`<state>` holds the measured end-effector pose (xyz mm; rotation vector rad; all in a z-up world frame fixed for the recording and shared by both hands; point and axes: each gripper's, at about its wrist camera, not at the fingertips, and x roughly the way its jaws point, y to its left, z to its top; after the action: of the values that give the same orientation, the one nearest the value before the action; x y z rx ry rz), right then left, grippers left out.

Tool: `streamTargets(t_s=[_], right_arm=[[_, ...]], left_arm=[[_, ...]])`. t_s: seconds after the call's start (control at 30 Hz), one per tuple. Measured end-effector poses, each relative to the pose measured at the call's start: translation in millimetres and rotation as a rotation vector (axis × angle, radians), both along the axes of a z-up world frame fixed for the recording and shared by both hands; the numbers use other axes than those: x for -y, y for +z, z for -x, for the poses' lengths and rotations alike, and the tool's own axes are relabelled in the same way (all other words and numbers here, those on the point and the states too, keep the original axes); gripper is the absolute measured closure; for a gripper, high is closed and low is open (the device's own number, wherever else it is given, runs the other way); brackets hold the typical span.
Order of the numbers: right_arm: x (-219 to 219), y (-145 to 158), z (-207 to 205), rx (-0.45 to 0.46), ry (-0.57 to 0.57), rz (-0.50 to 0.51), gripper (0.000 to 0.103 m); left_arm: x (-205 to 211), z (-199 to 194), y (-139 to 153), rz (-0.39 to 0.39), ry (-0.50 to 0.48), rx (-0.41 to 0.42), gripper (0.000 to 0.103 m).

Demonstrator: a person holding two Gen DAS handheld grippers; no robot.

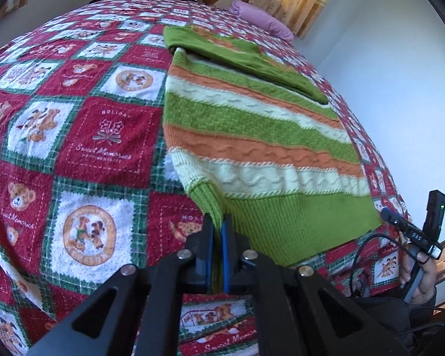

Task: Fold small clothes
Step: 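Close the left tool on the ribbed hem while the right tool grasps the hem too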

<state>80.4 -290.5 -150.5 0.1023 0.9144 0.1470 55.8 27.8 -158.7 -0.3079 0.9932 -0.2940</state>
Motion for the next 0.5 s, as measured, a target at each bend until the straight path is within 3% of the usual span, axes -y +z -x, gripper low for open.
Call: streamTargets(t_s=[0.03,0.1,0.23,0.3,0.4,0.5], right_arm=[[-1.1,-2.2,-0.6,-0.004,0.006,-0.005,0.034],[-4.8,-7.7,-2.2,-0.022,0.030,-0.017,0.047],[-8.0,-11.9,-3.5,-0.011,0.036,0.020,0.059],[-6.9,-12.4,-3.4,-0.014,0.045,0.014,0.087],[-9.5,-10.2,-1.0,-0.002,0.075,0.020,0.098],[-3.7,6.4,3.0,0.039,0.091,-0.051,0.099]], left_arm=[[0.4,-0.7,-2.1,0.004,-0.004,-0.006,0.098],[-0.6,-1.1,-5.4,0.018,-0.015,-0.019,0.098],[-2.8,-4.9,-12.0,0.049,-0.009,-0.046,0.098],[-6.0,-3.6,-11.9,0.068,-0.007,-0.045,0.098],[-7.8,-0.9,-0.2,0.085,-0.026,-0.006,0.098],[-12.3,2.3,12.5,0.073,-0.036,0.044,0.098]])
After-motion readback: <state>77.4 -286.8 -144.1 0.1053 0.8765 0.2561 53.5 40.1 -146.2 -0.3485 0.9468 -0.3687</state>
